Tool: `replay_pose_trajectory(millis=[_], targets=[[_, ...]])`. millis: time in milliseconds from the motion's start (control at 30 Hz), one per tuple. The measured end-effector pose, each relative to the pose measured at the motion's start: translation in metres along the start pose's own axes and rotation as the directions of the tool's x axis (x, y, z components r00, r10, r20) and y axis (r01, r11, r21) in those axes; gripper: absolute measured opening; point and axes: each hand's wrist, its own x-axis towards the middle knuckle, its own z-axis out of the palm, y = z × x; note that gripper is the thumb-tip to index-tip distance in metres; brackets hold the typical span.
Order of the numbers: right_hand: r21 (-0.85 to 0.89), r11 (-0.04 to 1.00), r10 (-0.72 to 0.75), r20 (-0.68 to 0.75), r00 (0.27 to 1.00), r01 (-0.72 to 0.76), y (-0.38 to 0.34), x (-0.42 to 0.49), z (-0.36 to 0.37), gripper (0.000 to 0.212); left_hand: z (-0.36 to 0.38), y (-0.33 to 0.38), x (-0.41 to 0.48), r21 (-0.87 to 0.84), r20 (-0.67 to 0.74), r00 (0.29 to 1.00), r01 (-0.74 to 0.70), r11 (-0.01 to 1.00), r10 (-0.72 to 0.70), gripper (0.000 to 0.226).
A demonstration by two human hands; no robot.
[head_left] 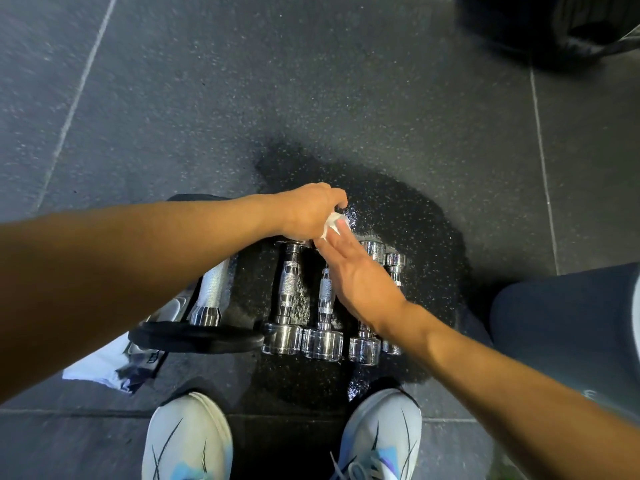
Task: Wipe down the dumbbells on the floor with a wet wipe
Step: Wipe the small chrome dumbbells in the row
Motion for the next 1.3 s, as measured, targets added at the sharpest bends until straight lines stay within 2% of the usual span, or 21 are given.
replay_pose_trajectory(millis=[33, 133, 333, 367, 400, 467, 533, 600, 667, 700, 733, 767, 833, 900, 967, 1100, 1200, 1300], targets=[[0.047, 0.999, -0.007, -0.002, 1.000, 0.007, 0.005, 0.008, 0.002, 0.056, 0.000, 0.000, 0.000, 0.011, -0.005, 1.000, 0.006, 1.000, -0.005, 0.064], [0.335, 0.936, 0.115, 0.001, 0.993, -0.109, 0.014, 0.025, 0.011, 0.047, 0.000, 0.002, -0.001, -0.009, -0.045, 0.999, 0.019, 1.000, -0.019, 0.061], [0.417, 0.868, 0.289, 0.022, 0.957, -0.271, 0.010, 0.032, -0.006, 0.027, -0.001, 0.009, -0.008, -0.010, -0.101, 0.995, -0.011, 1.000, 0.010, 0.040], [0.363, 0.886, 0.297, 0.034, 0.954, -0.288, 0.003, 0.027, -0.012, 0.025, -0.002, 0.009, -0.009, -0.016, -0.095, 0.995, -0.014, 1.000, 0.012, 0.040], [0.217, 0.938, 0.258, 0.087, 0.962, -0.272, -0.004, 0.019, -0.017, 0.021, -0.003, 0.010, -0.010, -0.025, -0.092, 0.996, -0.019, 1.000, 0.017, 0.042], [-0.020, 0.977, 0.205, 0.340, 0.918, -0.211, -0.016, 0.008, -0.022, 0.012, -0.005, 0.011, -0.012, -0.037, -0.082, 0.996, -0.035, 0.999, 0.032, 0.047], [0.015, 0.965, 0.228, 0.440, 0.869, -0.262, -0.017, 0.001, -0.022, 0.018, -0.007, 0.012, -0.013, -0.030, -0.056, 0.998, -0.045, 0.999, 0.043, 0.049], [0.073, 0.950, 0.243, 0.435, 0.867, -0.303, -0.015, -0.001, -0.020, 0.023, -0.007, 0.013, -0.013, -0.016, -0.037, 0.998, -0.048, 0.999, 0.048, 0.051], [0.241, 0.897, 0.246, 0.424, 0.872, -0.371, -0.012, 0.005, -0.020, 0.015, -0.006, 0.011, -0.013, 0.005, -0.046, 0.998, -0.031, 1.000, 0.031, 0.049], [0.407, 0.810, 0.251, 0.410, 0.877, -0.422, -0.009, 0.011, -0.023, 0.020, -0.005, 0.011, -0.013, 0.019, -0.054, 0.998, -0.014, 1.000, 0.015, 0.046], [0.579, 0.659, 0.305, 0.378, 0.874, -0.481, -0.002, 0.020, -0.027, 0.033, -0.005, 0.012, -0.013, 0.042, -0.056, 0.998, 0.001, 0.999, 0.001, 0.042], [0.666, 0.546, 0.349, 0.372, 0.860, -0.509, 0.005, 0.027, -0.029, 0.042, -0.005, 0.014, -0.013, 0.077, -0.049, 0.999, 0.018, 0.997, -0.014, 0.039], [0.682, 0.507, 0.357, 0.390, 0.849, -0.527, 0.018, 0.042, -0.025, 0.041, -0.006, 0.019, -0.013, 0.141, -0.029, 0.998, 0.054, 0.989, -0.050, 0.031], [0.654, 0.532, 0.337, 0.419, 0.843, -0.537, 0.024, 0.053, -0.020, 0.035, -0.007, 0.022, -0.012, 0.140, -0.029, 0.996, 0.089, 0.986, -0.086, 0.027], [0.618, 0.601, 0.311, 0.403, 0.861, -0.506, 0.022, 0.054, -0.018, 0.036, -0.009, 0.023, -0.010, 0.126, -0.040, 0.994, 0.105, 0.986, -0.101, 0.029], [0.574, 0.734, 0.273, 0.240, 0.932, -0.363, 0.010, 0.037, -0.019, 0.037, -0.012, 0.022, -0.010, 0.115, -0.053, 0.995, 0.093, 0.989, -0.088, 0.034], [0.553, 0.814, 0.174, 0.067, 0.983, -0.181, -0.008, 0.015, -0.020, 0.042, -0.015, 0.021, -0.010, 0.114, -0.054, 0.997, 0.069, 0.991, -0.063, 0.023], [0.544, 0.830, 0.101, 0.080, 0.992, -0.128, -0.019, -0.002, -0.011, 0.053, -0.013, 0.021, -0.012, 0.180, -0.001, 1.000, 0.009, 0.984, -0.009, 0.030]])
